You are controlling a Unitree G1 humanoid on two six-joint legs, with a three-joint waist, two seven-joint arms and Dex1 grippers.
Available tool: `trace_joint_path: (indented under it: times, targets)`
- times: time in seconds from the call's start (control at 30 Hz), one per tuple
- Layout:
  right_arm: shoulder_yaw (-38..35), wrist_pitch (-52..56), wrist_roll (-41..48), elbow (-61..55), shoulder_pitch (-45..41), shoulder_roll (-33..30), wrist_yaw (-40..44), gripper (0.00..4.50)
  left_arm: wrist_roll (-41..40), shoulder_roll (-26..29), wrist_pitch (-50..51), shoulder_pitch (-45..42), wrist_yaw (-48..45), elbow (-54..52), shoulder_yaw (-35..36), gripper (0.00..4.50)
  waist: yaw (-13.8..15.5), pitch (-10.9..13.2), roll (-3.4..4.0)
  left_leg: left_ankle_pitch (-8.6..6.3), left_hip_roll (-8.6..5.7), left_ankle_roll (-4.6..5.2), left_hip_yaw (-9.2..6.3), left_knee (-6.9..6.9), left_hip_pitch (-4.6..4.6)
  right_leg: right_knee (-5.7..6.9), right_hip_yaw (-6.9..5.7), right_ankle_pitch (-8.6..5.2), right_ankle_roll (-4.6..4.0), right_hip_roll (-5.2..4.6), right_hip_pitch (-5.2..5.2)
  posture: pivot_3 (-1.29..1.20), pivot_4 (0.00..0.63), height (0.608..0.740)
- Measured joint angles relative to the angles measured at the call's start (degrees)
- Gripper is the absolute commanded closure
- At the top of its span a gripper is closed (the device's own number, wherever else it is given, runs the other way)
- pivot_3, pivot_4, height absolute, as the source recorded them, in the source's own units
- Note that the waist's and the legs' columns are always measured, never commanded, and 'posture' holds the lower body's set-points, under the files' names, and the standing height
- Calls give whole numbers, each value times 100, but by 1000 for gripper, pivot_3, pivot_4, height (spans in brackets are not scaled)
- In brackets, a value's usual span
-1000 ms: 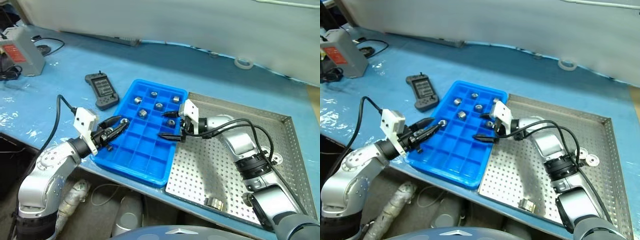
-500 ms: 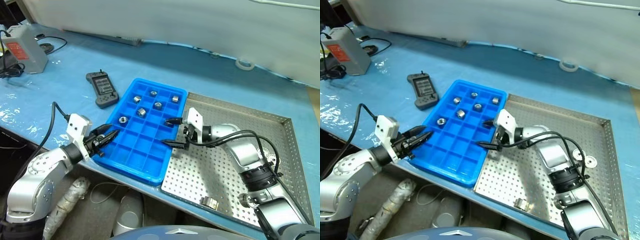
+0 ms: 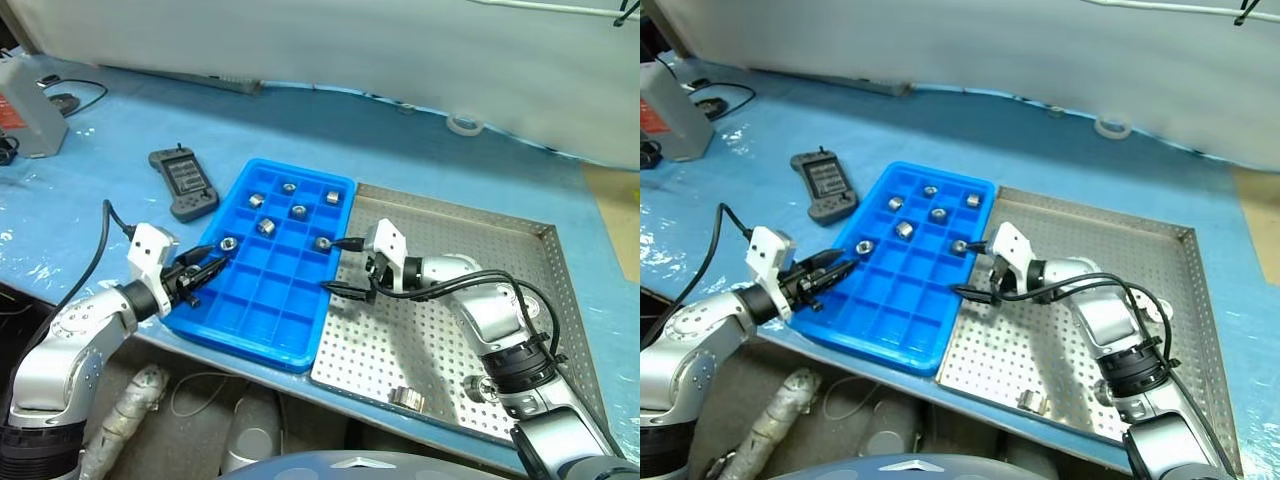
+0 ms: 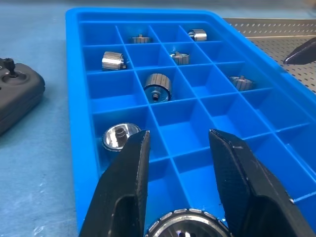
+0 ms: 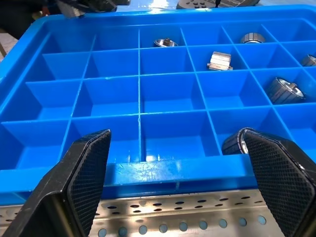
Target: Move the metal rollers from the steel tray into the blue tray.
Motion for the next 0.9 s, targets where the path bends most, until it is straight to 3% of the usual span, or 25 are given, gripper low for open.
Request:
trace_joint_path:
  times: [0.33, 0.77, 0.83, 0.9]
  targets:
    - [6, 23, -13, 3, -14, -16, 20, 0, -216, 311, 8, 822, -238, -233, 635, 2934, -23, 0, 1, -9, 12, 14, 1, -5, 13, -3, -3, -1, -10, 8, 0, 310, 150, 740]
    - [21, -4, -101, 150, -174, 17, 125, 0, 135, 238, -236, 1039, 82, -351, 346, 2934, -18, 0, 7, -9, 11, 14, 3, -8, 41, -1, 0, -1, -11, 8, 7, 323, 150, 740]
    - [21, -4, -113, 151, -173, 16, 124, 0, 180, 239, -304, 1039, 102, -300, 341, 2218, -20, 1, 9, -9, 12, 14, 7, -12, 56, -2, 3, -2, -11, 8, 13, 323, 150, 740]
    - [21, -7, -123, 151, -172, 14, 121, 0, 235, 238, -326, 1086, 89, -204, 339, 1793, -25, 1, 8, -9, 14, 14, 13, -14, 60, -1, 7, -2, -12, 8, 13, 315, 150, 740]
